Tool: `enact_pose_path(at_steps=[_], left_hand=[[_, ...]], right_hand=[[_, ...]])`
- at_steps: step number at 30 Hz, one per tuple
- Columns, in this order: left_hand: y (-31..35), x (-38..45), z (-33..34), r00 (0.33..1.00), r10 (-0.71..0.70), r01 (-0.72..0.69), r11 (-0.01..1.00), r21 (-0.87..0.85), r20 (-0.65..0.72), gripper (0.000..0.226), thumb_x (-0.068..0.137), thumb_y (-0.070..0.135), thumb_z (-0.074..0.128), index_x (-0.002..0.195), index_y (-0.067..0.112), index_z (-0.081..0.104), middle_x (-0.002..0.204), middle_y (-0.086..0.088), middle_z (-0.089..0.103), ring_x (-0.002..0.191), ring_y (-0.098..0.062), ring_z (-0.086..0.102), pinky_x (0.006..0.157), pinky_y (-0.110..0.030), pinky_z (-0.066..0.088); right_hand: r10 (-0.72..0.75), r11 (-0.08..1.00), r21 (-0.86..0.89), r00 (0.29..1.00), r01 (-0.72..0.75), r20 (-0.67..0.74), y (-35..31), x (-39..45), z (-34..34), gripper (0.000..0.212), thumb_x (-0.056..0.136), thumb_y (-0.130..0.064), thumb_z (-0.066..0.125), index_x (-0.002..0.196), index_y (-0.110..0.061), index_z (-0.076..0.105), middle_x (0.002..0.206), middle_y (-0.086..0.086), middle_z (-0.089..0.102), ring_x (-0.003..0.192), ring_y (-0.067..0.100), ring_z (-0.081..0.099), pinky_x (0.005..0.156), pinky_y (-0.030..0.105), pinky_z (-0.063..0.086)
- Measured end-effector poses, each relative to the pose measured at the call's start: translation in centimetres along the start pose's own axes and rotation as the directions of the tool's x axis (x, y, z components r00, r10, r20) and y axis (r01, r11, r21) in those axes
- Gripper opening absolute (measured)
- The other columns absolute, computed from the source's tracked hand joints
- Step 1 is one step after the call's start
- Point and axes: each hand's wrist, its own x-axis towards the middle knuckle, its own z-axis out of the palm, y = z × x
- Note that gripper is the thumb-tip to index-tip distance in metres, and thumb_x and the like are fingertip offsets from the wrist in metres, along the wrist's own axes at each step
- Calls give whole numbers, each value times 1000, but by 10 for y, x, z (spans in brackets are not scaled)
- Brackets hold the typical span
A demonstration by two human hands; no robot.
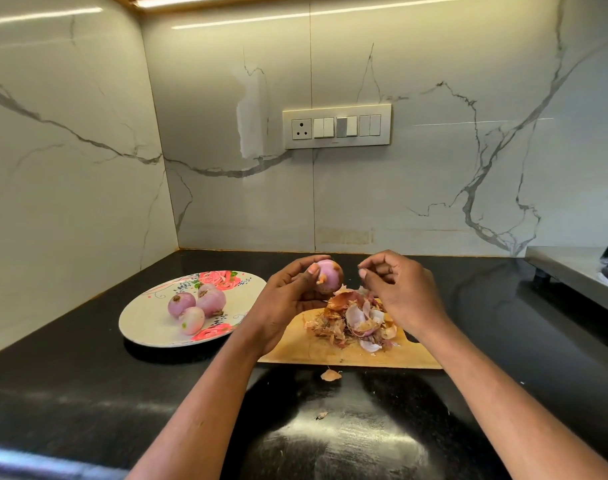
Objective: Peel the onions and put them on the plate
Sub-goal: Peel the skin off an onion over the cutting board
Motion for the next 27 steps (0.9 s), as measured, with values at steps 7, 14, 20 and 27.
enact_pose_path(at_steps=[7,14,20,27], left_hand=[[0,1,-1,999,2,-3,1000,-17,-46,27,104,23,51,125,22,67,115,-4,72,98,-20,72,82,-30,59],[-1,2,1,999,6,-6,1000,13,-32,29,98,27,56,125,24,68,118,-6,72,105,-24,72,86,-32,59],[0,1,2,1000,-8,8,998,-70,-8,30,100,29,53,124,21,69,119,-10,71,101,-24,72,81,-30,60],[-2,4,1,998,-23,21,999,-29,-65,46,88,41,58,125,12,61,101,-13,75,84,-26,75,73,-30,63]], right_hand=[[-20,1000,8,984,19,180,-11,-5,8,18,93,-31,73,111,-30,73,99,-17,73,89,-8,66,75,3,47],[-52,991,132,993,38,110,-18,-11,11,17,91,-27,75,107,-23,76,92,-12,77,86,-3,71,81,20,59],[-19,984,179,994,-2,112,-14,-8,10,16,95,-11,69,106,-20,76,91,-5,77,82,7,75,80,36,63],[-49,983,183,986,19,160,-21,-12,13,26,89,-33,76,114,-35,70,100,-13,75,95,-4,69,84,19,57]])
